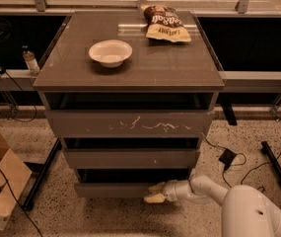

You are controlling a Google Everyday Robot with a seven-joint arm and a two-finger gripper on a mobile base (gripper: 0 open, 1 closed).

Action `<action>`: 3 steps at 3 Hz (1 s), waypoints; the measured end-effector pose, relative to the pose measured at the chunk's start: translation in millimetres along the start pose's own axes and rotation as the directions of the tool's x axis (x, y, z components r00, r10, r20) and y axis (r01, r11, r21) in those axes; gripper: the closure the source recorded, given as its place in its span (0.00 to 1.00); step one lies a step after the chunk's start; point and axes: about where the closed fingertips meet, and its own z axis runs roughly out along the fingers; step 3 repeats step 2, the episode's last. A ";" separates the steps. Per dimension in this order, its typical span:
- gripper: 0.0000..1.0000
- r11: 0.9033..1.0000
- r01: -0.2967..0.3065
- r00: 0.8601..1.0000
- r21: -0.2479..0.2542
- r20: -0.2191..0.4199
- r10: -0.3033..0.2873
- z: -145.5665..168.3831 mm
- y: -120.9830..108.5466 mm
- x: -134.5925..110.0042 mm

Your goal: Close bottom drawer

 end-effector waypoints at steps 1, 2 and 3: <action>0.00 1.000 0.008 1.000 0.002 0.005 -0.008 0.6 -1.4 -2.5; 0.00 1.000 0.008 1.000 0.002 0.005 -0.008 0.6 -1.3 -2.5; 0.00 1.000 0.008 1.000 0.002 0.005 -0.008 0.6 -1.3 -2.5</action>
Offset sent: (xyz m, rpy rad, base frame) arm 0.0025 0.0008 0.0012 0.0013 -0.0091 0.0009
